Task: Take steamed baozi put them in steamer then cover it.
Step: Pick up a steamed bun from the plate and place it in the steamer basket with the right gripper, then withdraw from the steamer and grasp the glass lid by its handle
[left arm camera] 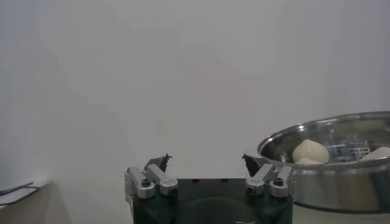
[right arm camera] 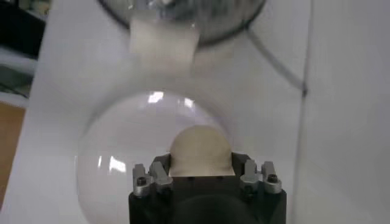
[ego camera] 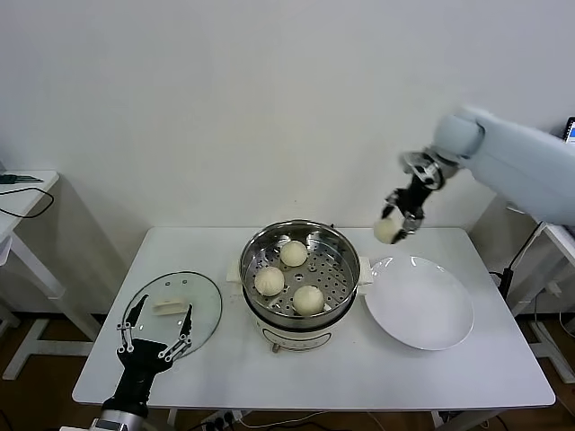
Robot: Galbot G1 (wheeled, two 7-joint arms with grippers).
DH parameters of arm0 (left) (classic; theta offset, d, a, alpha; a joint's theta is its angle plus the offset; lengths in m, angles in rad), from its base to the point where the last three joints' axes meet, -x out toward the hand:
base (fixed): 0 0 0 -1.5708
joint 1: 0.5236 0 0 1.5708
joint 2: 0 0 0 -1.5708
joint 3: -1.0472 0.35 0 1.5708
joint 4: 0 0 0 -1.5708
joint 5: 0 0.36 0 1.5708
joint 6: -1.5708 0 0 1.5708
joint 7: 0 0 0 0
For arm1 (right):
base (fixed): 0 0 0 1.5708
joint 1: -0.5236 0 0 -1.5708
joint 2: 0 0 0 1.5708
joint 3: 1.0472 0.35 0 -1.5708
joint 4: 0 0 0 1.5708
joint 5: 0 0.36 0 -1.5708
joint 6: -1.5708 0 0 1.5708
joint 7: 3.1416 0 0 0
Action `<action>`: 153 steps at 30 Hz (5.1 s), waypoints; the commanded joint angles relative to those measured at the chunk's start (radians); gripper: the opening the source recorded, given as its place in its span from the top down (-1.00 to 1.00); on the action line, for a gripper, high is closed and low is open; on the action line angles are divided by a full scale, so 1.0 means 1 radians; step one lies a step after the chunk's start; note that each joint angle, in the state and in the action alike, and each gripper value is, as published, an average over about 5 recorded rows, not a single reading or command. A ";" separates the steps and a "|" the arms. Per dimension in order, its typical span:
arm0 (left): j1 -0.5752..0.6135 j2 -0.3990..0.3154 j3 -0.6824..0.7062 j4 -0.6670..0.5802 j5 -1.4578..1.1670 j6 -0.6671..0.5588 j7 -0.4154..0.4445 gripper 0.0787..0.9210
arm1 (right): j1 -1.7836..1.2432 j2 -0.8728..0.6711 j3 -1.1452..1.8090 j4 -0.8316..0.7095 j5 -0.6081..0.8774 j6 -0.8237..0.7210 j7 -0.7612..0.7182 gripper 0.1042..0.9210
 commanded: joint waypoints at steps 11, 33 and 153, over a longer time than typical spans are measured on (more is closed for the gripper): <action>-0.007 0.012 -0.001 0.001 -0.003 -0.007 -0.002 -0.77 | 0.108 0.227 -0.251 0.171 0.174 -0.138 0.111 -0.36; -0.003 0.005 -0.008 -0.005 -0.005 -0.015 0.001 -0.77 | -0.066 0.273 -0.228 0.066 0.044 -0.145 0.159 -0.38; -0.639 -0.043 0.061 0.962 1.242 0.064 -0.175 -0.24 | -1.959 0.188 1.838 0.469 -0.079 0.432 1.510 -0.76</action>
